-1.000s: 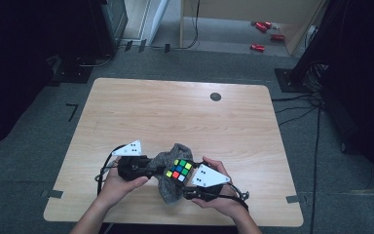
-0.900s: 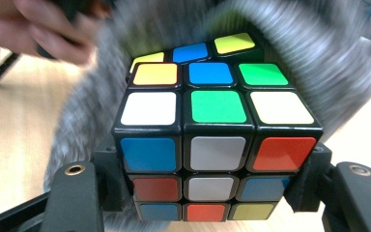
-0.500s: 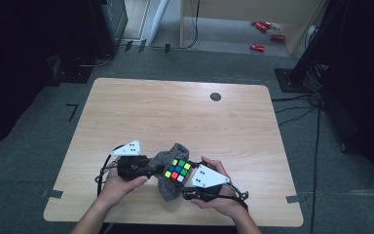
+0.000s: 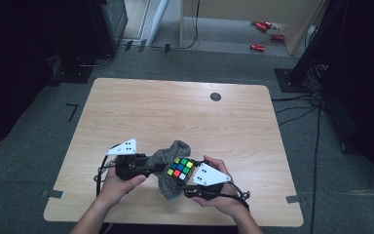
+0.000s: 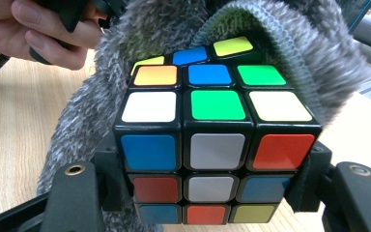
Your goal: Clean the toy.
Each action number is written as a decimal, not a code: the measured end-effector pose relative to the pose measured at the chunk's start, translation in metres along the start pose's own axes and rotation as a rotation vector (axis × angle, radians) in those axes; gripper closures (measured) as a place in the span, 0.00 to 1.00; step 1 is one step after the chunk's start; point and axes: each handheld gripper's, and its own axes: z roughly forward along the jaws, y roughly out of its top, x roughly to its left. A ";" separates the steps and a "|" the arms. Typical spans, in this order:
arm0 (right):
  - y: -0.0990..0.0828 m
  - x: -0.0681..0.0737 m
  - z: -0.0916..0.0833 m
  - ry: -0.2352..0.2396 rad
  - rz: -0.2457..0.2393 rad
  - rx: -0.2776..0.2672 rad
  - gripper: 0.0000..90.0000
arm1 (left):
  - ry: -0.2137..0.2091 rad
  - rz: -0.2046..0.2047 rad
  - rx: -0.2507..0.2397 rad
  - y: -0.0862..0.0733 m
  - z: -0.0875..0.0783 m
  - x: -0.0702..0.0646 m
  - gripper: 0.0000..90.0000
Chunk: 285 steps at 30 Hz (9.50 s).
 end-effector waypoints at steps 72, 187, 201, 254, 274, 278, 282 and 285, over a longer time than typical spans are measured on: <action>0.014 -0.011 -0.006 -0.064 0.339 -0.134 0.39 | 0.125 0.202 0.174 -0.022 0.045 -0.019 0.82; -0.011 -0.016 0.001 0.272 -0.026 0.034 0.38 | -0.006 0.559 0.039 -0.011 0.003 -0.021 0.38; -0.005 -0.015 -0.004 0.244 -0.092 0.065 0.38 | 0.022 0.572 0.063 -0.008 0.012 -0.027 0.36; -0.005 -0.078 0.039 0.289 0.005 0.056 0.38 | 0.012 0.483 0.064 0.012 0.034 0.045 0.30; -0.005 -0.082 0.040 0.348 -0.108 0.099 0.38 | -0.062 0.470 0.055 0.005 0.029 0.049 0.38; -0.005 -0.080 0.039 0.346 -0.107 0.090 0.38 | -0.067 0.463 0.053 0.005 0.035 0.046 0.36; -0.004 -0.075 0.042 0.344 -0.102 0.094 0.38 | -0.052 0.483 0.055 0.007 0.042 0.040 0.32; -0.005 -0.075 0.042 0.346 -0.083 0.084 0.38 | -0.070 0.480 0.035 0.007 0.039 0.042 0.37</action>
